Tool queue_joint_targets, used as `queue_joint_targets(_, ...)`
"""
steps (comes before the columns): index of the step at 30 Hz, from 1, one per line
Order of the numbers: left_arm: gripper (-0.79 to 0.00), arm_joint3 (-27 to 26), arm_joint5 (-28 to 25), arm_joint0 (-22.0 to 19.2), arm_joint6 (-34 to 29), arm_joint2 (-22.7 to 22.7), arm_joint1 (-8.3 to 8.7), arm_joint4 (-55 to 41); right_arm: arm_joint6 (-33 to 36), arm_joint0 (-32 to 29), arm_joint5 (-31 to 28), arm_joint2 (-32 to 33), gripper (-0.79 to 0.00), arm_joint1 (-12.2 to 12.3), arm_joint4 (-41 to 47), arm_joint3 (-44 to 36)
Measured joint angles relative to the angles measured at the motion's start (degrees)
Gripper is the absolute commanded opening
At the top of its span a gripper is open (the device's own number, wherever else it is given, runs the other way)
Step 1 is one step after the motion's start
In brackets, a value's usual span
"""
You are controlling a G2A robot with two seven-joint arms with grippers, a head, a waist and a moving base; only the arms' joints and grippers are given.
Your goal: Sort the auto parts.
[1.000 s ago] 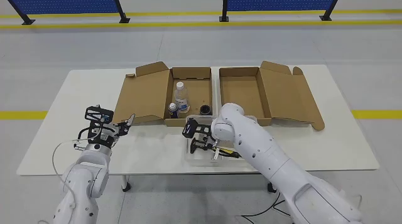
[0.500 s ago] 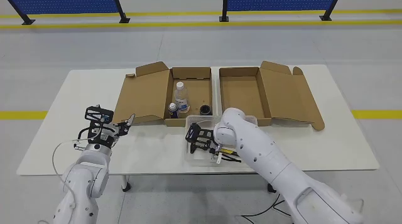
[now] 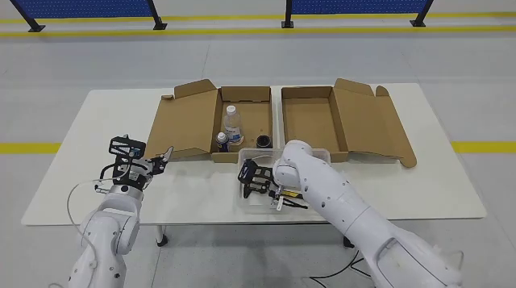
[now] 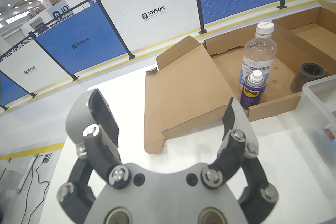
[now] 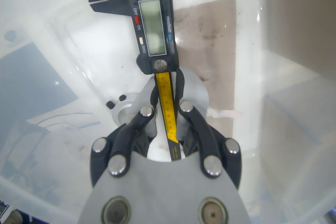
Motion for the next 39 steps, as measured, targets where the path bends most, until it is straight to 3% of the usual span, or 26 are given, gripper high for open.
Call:
queue_joint_targets(9, 0.0, 0.0, 0.0, 0.0, 0.0, 0.0, 0.0, 0.0, -1.1, 0.8, 0.5, 0.5, -0.785, -0.2, 1.2, 1.0)
queue_joint_targets(25, 0.0, 0.0, 0.0, 0.0, 0.0, 0.0, 0.0, 0.0, -0.2, 0.1, 1.8, 3.7, -0.785, 1.4, 1.3, -3.0)
queue_joint_targets(26, 0.0, 0.0, 0.0, 0.0, 0.0, 0.0, 0.0, 0.0, -0.3, 0.1, 1.8, 3.8, -0.665, 1.5, 1.2, -3.3)
queue_joint_targets(27, 0.0, 0.0, 0.0, 0.0, 0.0, 0.0, 0.0, 0.0, -0.5, 0.2, 1.4, 3.7, -0.594, 1.5, 1.1, -3.6)
queue_joint_targets(30, 0.0, 0.0, 0.0, 0.0, 0.0, 0.0, 0.0, 0.0, -1.1, 0.8, -0.7, 2.9, -0.48, 1.2, 0.8, -4.0)
queue_joint_targets(34, 0.0, 0.0, 0.0, 0.0, 0.0, 0.0, 0.0, 0.0, -2.4, 2.1, -3.1, 1.0, -0.425, 0.4, 0.3, -2.8)
queue_joint_targets(36, 0.0, 0.0, 0.0, 0.0, 0.0, 0.0, 0.0, 0.0, -3.4, 2.8, -4.0, 0.0, -0.36, -0.1, 0.2, -1.5)
queue_joint_targets(39, 0.0, 0.0, 0.0, 0.0, 0.0, 0.0, 0.0, 0.0, -4.9, 3.7, -5.0, -1.3, -0.391, -1.0, 0.6, 0.8)
